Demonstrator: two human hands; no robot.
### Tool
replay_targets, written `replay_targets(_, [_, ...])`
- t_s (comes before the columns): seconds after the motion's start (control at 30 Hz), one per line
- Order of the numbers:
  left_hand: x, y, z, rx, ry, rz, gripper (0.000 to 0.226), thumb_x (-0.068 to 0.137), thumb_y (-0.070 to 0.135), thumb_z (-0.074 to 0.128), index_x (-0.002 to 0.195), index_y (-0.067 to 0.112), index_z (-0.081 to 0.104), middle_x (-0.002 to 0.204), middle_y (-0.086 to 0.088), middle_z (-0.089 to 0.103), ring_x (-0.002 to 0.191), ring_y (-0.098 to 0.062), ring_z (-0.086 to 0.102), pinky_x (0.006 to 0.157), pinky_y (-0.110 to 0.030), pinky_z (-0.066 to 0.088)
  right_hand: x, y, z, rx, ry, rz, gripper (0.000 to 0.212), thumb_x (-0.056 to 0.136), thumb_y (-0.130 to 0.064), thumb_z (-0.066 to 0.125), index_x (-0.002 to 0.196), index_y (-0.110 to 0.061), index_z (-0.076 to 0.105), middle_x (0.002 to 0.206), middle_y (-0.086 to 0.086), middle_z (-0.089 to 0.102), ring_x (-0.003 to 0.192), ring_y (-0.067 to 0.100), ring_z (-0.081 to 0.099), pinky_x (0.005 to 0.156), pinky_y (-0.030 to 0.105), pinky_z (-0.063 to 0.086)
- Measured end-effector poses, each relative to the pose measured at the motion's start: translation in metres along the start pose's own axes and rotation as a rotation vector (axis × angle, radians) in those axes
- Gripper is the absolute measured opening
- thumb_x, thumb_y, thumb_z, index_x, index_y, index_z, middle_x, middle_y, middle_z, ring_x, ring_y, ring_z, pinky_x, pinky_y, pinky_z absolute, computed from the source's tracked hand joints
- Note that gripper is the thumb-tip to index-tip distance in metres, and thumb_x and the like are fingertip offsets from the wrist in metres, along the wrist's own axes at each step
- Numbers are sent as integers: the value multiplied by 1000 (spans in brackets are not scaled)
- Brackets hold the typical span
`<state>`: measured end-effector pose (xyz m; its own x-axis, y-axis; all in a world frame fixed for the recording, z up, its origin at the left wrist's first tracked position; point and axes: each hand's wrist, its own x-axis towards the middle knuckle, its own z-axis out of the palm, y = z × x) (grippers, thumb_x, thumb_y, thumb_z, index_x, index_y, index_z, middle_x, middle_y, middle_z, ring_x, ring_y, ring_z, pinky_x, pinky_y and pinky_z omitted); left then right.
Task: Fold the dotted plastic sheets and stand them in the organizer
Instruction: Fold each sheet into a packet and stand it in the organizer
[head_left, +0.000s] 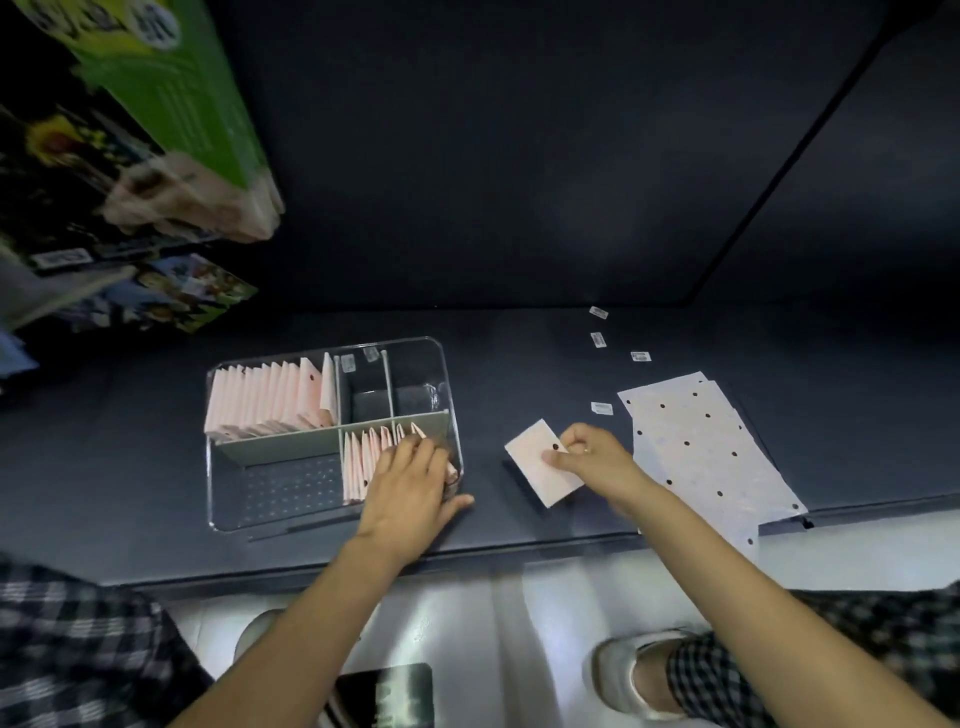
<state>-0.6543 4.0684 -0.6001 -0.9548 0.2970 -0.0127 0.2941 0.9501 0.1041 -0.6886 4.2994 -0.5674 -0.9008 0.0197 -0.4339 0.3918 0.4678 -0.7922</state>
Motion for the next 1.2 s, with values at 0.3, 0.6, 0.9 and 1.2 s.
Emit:
replay_targets(0.3, [6,-15,9,136,-91,100,62,89,67,33,121,21,58,124,1,49,125,-25,30,105,-43,15,0,-61,69,-85,147,-188,35,78,-19,72,64,-22,40,58,-5,48,54,11,43,51,22,34])
replay_targets(0.6, [-7,-28,6,107,-44,14,51,94,56,36,121,18,58,129,0,46,125,-25,33,106,-42,19,3,-84,109,-700,142,-298,11,89,-23,53,91,-12,51,96,14,65,89,36,61,63,33,40])
replay_targets(0.9, [-15,-25,4,-236,149,61,34,92,40,52,109,14,67,110,-2,60,111,-24,49,94,-34,36,16,-77,141,-746,64,-95,22,89,-11,45,106,-6,57,113,17,62,104,35,59,76,33,46])
replay_targets(1.2, [-29,-21,1,-398,426,-53,19,68,10,82,77,8,66,80,-4,63,73,-25,60,61,-34,53,20,-70,141,-406,-48,0,35,95,-24,49,67,-6,60,86,19,65,83,25,61,76,29,47])
